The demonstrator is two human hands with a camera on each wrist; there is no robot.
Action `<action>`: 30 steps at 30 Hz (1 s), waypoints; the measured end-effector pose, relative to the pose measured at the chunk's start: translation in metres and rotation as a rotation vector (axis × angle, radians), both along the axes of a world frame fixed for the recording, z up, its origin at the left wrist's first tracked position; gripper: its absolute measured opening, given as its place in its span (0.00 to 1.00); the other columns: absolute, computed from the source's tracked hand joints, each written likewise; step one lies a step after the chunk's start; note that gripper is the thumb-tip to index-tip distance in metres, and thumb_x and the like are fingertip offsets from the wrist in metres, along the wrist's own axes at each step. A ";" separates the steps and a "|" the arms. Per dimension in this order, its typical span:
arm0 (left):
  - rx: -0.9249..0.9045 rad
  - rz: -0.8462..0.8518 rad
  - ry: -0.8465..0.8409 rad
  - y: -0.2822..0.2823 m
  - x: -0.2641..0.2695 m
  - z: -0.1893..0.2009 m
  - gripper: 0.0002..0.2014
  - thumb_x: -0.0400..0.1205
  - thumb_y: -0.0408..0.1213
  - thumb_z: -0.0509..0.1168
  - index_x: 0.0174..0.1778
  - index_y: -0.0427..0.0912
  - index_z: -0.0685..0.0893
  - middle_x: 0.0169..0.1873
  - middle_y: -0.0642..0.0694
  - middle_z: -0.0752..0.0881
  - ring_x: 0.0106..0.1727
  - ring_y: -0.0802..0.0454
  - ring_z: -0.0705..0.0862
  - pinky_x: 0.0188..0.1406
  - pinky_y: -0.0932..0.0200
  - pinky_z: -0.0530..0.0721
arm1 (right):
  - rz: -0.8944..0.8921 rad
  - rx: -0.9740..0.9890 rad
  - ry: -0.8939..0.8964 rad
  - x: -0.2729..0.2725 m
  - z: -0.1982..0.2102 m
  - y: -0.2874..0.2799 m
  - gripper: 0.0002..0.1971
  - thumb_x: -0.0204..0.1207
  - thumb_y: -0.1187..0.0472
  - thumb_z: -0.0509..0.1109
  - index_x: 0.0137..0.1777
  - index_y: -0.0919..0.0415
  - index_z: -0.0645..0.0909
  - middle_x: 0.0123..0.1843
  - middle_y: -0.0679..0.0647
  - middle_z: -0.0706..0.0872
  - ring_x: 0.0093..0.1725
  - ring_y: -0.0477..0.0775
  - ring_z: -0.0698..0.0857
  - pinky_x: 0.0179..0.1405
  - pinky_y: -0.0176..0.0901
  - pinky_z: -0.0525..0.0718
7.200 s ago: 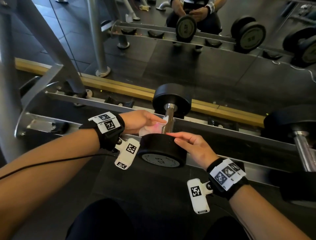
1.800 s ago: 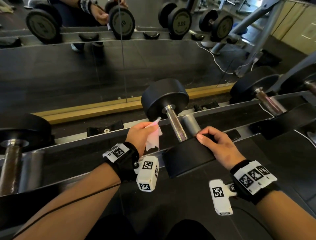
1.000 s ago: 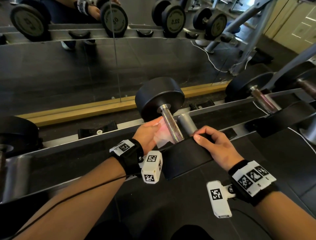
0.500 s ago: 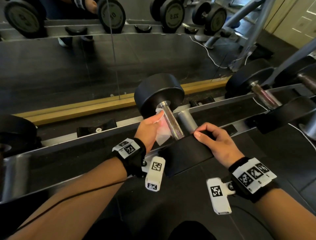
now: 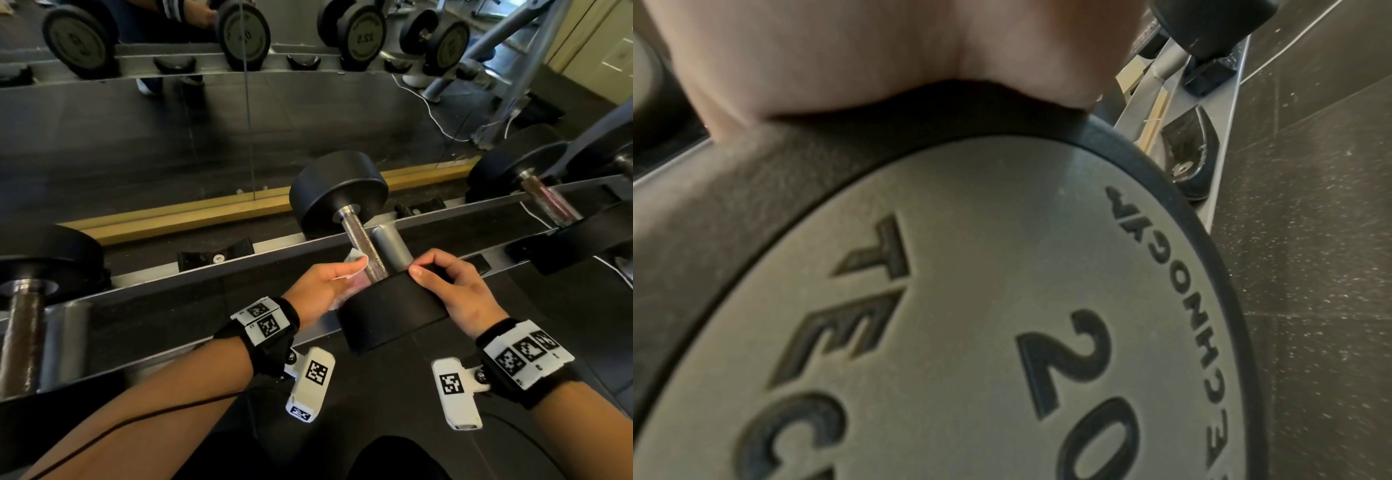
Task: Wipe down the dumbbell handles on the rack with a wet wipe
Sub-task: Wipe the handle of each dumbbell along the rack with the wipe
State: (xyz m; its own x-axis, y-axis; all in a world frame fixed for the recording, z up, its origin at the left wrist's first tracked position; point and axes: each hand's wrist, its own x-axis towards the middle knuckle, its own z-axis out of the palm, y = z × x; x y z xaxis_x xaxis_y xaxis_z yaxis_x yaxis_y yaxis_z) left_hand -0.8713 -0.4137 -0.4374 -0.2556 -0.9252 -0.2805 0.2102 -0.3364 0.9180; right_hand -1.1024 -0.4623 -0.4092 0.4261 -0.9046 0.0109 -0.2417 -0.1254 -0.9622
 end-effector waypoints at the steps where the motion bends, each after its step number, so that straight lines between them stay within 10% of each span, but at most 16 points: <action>1: -0.010 0.004 0.025 0.001 0.000 -0.001 0.15 0.90 0.37 0.59 0.70 0.43 0.84 0.61 0.49 0.90 0.63 0.57 0.88 0.57 0.66 0.85 | -0.002 0.000 0.001 0.000 0.000 0.000 0.11 0.72 0.46 0.74 0.44 0.53 0.86 0.42 0.50 0.86 0.43 0.45 0.85 0.39 0.33 0.82; 6: -0.108 0.202 0.144 -0.008 0.018 0.015 0.13 0.84 0.38 0.66 0.61 0.42 0.90 0.55 0.41 0.91 0.57 0.45 0.89 0.52 0.55 0.89 | -0.013 0.002 -0.002 0.000 0.001 0.000 0.09 0.73 0.50 0.74 0.44 0.55 0.86 0.41 0.49 0.86 0.42 0.44 0.85 0.38 0.32 0.82; 10: -0.328 0.356 -0.131 -0.037 0.039 0.035 0.15 0.89 0.36 0.62 0.71 0.48 0.85 0.60 0.47 0.90 0.60 0.53 0.89 0.58 0.59 0.87 | -0.035 0.009 -0.019 0.002 0.001 0.002 0.11 0.71 0.50 0.75 0.44 0.58 0.86 0.40 0.50 0.86 0.42 0.44 0.85 0.39 0.32 0.82; 16: -0.525 0.201 -0.662 -0.051 0.041 0.022 0.21 0.90 0.34 0.59 0.77 0.58 0.79 0.69 0.52 0.85 0.70 0.57 0.82 0.75 0.54 0.77 | -0.069 0.014 -0.042 0.004 0.000 0.001 0.13 0.69 0.47 0.78 0.44 0.57 0.87 0.39 0.50 0.87 0.42 0.43 0.85 0.40 0.32 0.82; 19: -0.609 0.090 -0.666 -0.054 0.037 0.019 0.22 0.91 0.36 0.57 0.79 0.63 0.75 0.77 0.57 0.76 0.77 0.65 0.74 0.80 0.65 0.68 | -0.085 0.002 -0.008 0.003 -0.001 0.000 0.15 0.67 0.41 0.79 0.44 0.51 0.88 0.41 0.48 0.88 0.44 0.45 0.86 0.41 0.34 0.83; 23: -0.625 -0.216 -1.045 -0.062 0.026 0.014 0.24 0.92 0.32 0.52 0.84 0.54 0.68 0.85 0.47 0.65 0.87 0.47 0.60 0.87 0.49 0.57 | -0.124 -0.029 -0.025 0.003 -0.003 0.004 0.15 0.66 0.40 0.79 0.46 0.48 0.89 0.46 0.48 0.89 0.48 0.44 0.87 0.44 0.33 0.82; 30: -0.754 -0.314 -1.046 -0.049 0.010 0.005 0.22 0.91 0.37 0.56 0.83 0.51 0.70 0.85 0.47 0.64 0.87 0.51 0.48 0.80 0.70 0.42 | -0.155 0.002 -0.064 0.002 -0.004 0.015 0.18 0.70 0.44 0.74 0.59 0.48 0.84 0.48 0.40 0.89 0.46 0.36 0.87 0.39 0.27 0.82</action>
